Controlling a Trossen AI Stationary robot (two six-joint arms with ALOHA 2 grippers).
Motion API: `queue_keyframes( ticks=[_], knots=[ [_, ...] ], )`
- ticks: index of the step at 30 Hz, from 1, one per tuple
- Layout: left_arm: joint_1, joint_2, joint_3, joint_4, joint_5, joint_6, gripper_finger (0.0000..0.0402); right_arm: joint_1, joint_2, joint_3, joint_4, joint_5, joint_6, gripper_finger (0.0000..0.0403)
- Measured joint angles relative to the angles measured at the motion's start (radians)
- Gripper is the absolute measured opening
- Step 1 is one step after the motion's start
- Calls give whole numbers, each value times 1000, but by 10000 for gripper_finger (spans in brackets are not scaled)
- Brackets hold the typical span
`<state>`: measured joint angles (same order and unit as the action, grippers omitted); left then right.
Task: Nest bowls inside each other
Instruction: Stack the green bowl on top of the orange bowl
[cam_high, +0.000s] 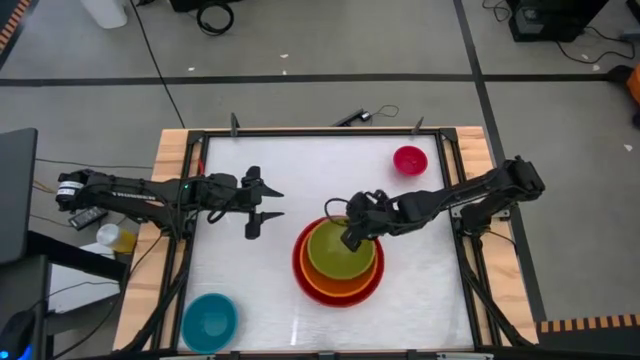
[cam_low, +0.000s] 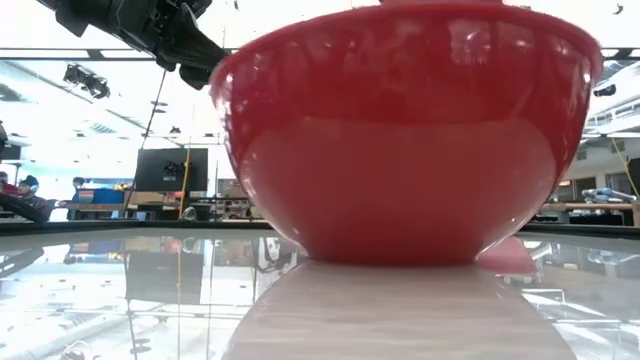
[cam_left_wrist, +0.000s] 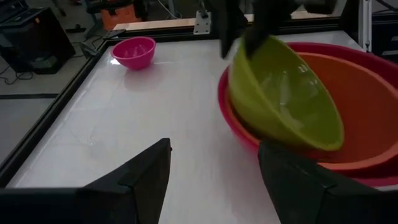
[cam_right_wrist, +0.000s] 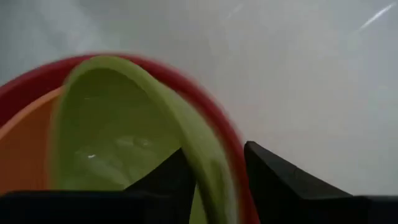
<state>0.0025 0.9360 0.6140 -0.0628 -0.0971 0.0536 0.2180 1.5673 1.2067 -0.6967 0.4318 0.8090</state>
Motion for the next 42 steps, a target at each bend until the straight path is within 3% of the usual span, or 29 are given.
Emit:
queue_keyframes(
  ticks=[3, 9, 11, 14, 19, 23, 37, 42],
  knots=[
    [0, 0, 0, 0, 0, 2, 245, 10, 0, 10, -21, 36, -20, 144],
    [0, 0, 0, 0, 0, 3, 245, 15, 11, -1, 22, -219, -27, 144],
    [0, 0, 0, 0, 0, 4, 245, 23, 10, -2, 39, -248, -19, 144],
    [1, 0, 0, 0, 0, 5, 245, 27, -13, -1, 91, -235, -26, 144],
    [1, 0, 0, 0, 0, 5, 245, 8, -29, -1, 93, -108, -51, 143],
    [1, 0, 0, 0, 0, 5, 245, -4, -13, -2, 93, -95, -101, 142],
    [11, 0, 1, -4, -1, 18, 245, 30, 274, -23, 392, -357, -287, 142],
    [11, 0, 1, -13, -3, 18, 245, 31, 329, -13, 367, -382, -290, 142]
  ],
)
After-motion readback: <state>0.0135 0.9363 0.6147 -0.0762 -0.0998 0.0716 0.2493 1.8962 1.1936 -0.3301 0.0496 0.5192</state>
